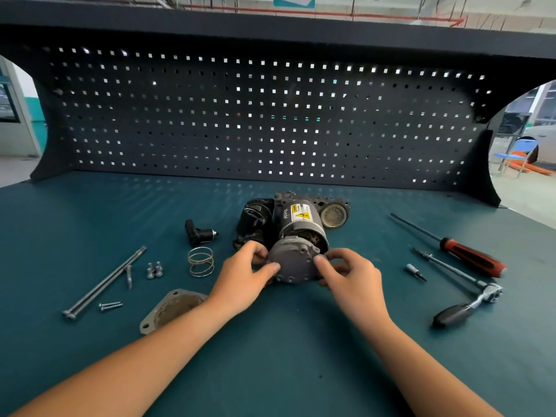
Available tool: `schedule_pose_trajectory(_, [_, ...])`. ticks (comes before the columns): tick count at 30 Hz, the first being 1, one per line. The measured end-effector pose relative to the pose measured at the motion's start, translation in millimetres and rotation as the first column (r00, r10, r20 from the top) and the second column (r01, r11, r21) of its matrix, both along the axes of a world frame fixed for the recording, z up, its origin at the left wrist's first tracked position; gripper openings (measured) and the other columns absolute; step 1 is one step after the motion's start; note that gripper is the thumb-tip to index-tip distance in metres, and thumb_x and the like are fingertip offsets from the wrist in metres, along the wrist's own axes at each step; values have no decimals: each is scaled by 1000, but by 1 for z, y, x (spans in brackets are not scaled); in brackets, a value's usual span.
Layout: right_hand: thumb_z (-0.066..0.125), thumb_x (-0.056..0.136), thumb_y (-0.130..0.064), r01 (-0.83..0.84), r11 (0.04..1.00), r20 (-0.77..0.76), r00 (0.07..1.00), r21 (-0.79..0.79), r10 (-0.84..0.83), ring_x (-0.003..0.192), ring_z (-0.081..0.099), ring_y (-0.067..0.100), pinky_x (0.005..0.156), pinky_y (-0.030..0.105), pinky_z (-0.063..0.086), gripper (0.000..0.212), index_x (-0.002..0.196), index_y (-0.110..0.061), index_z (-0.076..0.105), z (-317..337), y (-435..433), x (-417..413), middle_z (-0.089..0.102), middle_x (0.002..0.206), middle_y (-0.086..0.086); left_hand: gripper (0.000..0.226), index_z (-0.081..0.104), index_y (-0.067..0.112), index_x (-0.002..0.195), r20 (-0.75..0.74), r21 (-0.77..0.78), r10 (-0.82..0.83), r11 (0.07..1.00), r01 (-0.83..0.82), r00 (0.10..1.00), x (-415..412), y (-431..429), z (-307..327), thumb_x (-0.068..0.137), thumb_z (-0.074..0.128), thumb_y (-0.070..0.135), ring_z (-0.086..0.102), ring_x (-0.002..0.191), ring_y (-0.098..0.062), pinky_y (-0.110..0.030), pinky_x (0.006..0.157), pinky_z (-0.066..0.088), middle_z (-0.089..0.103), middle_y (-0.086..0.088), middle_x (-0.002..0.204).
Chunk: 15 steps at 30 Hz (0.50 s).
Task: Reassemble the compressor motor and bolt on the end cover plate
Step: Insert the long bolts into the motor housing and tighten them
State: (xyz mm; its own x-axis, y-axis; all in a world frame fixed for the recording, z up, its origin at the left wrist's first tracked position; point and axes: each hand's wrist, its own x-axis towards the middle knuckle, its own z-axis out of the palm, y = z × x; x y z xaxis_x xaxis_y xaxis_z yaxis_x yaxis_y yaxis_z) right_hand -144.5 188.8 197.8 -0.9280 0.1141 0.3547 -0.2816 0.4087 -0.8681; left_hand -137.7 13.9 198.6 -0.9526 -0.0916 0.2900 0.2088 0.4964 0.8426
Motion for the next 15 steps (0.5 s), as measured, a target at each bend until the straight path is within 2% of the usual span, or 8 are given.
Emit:
schedule_pose_trajectory(4, [68,85,-23,-31,997,28,999,-70,33,63,67,10,74,34,55,10,76,-22,63,1,4,-2,69,63,-5,14,55,24,82,60,85,-2,996,-4,998,-2,0,3,86,65,15,68,77,-23,-38,74,58,65,-3,92])
schedule_pose_trajectory(7, [65,87,-19,-91,977,-5,996,-195,92,54,62,2,61,18,51,16,72,-26,67,9,6,-1,68,59,-9,7,59,16,85,178,343,-70,939,5,981,0,2,5,88,62,10,67,65,-13,-19,59,55,66,-6,85])
schedule_pose_trajectory(9, [61,89,-19,-120,952,-48,993,-282,110,55,57,-4,57,11,47,29,64,-30,72,17,7,0,66,59,-15,4,60,8,86,246,574,-175,819,2,953,4,6,9,90,58,6,66,56,-10,-16,51,52,67,-6,72])
schedule_pose_trajectory(11, [57,91,-24,-146,916,-51,989,-373,137,61,57,-5,61,11,48,35,63,-36,73,23,7,3,66,62,-17,10,60,3,82,263,757,-267,653,-26,927,8,12,13,91,55,4,66,52,-12,-16,47,52,68,-6,62])
schedule_pose_trajectory(13, [58,90,-27,-234,880,7,966,-414,260,74,64,1,70,17,52,22,75,-29,74,25,6,7,72,77,-11,14,59,-1,80,247,864,-322,500,-58,914,10,18,16,91,52,3,66,50,-13,-16,45,52,67,-6,58])
schedule_pose_trajectory(15, [63,87,-23,-372,855,64,905,-363,421,80,67,3,68,15,52,8,84,-24,71,21,-1,15,74,84,-8,16,59,-3,82,229,910,-351,409,-71,908,14,24,18,93,49,4,66,49,-12,-16,44,51,68,-8,59])
